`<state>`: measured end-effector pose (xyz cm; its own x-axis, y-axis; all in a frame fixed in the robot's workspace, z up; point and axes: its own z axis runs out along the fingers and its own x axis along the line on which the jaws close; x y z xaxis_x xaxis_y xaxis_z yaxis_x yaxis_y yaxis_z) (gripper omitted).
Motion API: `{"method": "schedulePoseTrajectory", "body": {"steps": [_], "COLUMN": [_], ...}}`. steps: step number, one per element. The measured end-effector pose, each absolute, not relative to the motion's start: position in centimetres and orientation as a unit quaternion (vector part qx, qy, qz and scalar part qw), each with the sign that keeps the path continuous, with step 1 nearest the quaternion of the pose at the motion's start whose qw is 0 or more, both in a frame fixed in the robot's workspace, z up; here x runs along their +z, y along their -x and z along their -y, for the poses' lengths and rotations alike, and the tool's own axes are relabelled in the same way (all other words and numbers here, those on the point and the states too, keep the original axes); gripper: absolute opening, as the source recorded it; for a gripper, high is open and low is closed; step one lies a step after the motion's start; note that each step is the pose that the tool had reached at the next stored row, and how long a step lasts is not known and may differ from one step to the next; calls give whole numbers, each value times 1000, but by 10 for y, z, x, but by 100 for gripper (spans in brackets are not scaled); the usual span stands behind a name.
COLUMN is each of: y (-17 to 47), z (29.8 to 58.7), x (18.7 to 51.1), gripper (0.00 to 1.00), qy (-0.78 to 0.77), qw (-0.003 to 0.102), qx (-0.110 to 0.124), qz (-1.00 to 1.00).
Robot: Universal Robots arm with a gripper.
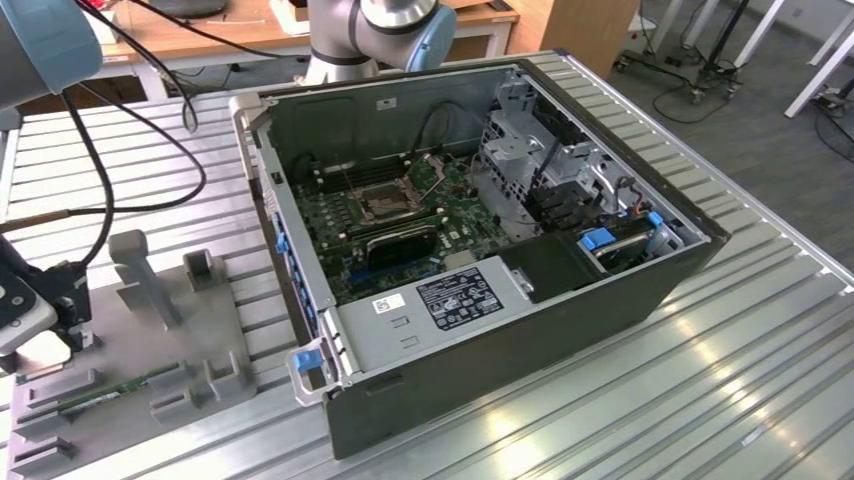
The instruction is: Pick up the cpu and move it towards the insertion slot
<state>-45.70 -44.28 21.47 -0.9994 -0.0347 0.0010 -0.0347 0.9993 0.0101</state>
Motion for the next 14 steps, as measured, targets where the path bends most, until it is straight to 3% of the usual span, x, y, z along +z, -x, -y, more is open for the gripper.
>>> {"method": "schedulePoseTrajectory", "body": {"steps": [14], "y": [457], "z": [443], "x": [224], "gripper": [55], "qy": [-17], "qw": [1], "qx": [-5], "qz": [1000]}}
